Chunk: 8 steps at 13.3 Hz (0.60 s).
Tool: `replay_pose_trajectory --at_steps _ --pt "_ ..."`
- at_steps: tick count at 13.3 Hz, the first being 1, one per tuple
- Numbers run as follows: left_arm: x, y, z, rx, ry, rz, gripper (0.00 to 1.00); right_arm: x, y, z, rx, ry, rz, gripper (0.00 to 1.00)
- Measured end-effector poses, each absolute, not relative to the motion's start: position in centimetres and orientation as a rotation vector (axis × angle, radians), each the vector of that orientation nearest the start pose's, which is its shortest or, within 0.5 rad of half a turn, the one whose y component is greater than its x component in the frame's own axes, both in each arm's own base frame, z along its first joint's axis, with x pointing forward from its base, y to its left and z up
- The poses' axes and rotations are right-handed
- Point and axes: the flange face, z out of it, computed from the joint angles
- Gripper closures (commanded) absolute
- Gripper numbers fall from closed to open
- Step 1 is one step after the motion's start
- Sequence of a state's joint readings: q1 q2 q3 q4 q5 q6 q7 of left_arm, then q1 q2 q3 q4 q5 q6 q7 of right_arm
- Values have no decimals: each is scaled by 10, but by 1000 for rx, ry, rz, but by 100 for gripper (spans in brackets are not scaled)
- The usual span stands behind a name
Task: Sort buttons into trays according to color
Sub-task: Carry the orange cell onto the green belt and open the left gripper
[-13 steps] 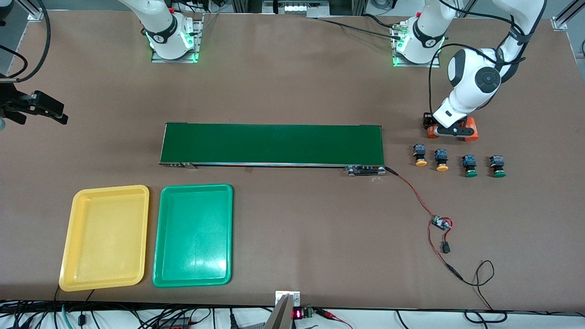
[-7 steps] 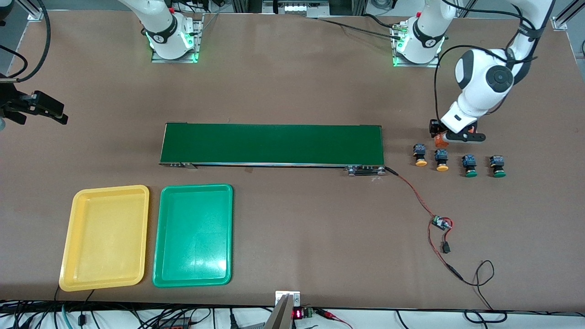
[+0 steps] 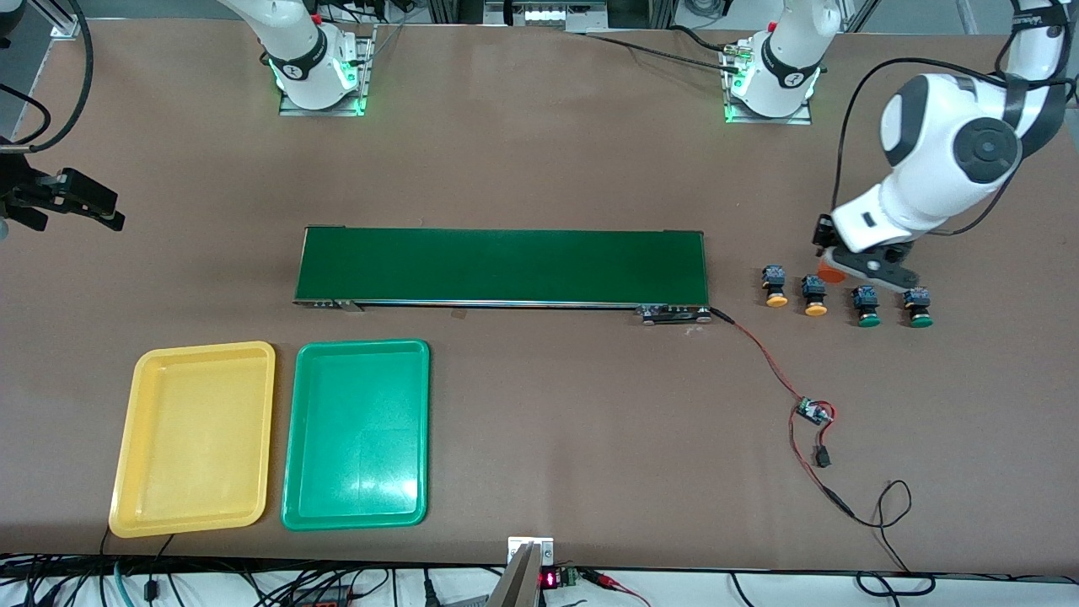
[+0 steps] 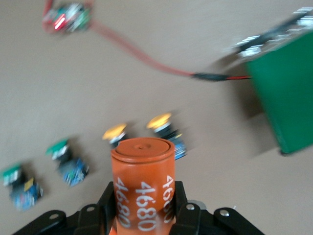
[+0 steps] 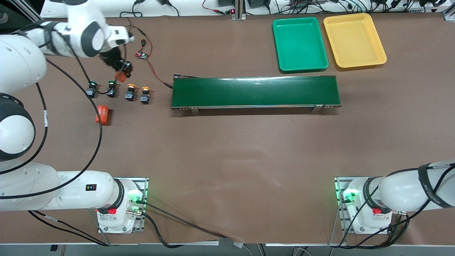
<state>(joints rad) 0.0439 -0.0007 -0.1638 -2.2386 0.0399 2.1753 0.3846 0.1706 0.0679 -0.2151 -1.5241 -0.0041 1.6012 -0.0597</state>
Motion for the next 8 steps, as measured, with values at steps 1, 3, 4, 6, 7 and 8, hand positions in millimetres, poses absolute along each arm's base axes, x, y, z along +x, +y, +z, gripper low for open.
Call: replay_pose_trajectory --at_steps 1,3,4,6,7,8 --pt "511 -92 364 -2971 940 98 85 578 -22 612 -3161 -25 -16 0" --pt "503 -157 355 -2890 1198 118 86 578 -22 612 -3161 -26 -15 0" --pt "500 -184 346 -2837 1356 136 87 578 -21 612 -3161 -27 -16 0" --pt "505 -216 327 -2726 1654 163 86 578 -20 612 -3160 -29 -16 0" --pt "510 -224 318 -2679 1765 156 85 578 -20 611 -3160 -30 -16 0" --pt "514 -233 310 -2635 1855 134 85 578 -20 611 -3160 -30 -16 0"
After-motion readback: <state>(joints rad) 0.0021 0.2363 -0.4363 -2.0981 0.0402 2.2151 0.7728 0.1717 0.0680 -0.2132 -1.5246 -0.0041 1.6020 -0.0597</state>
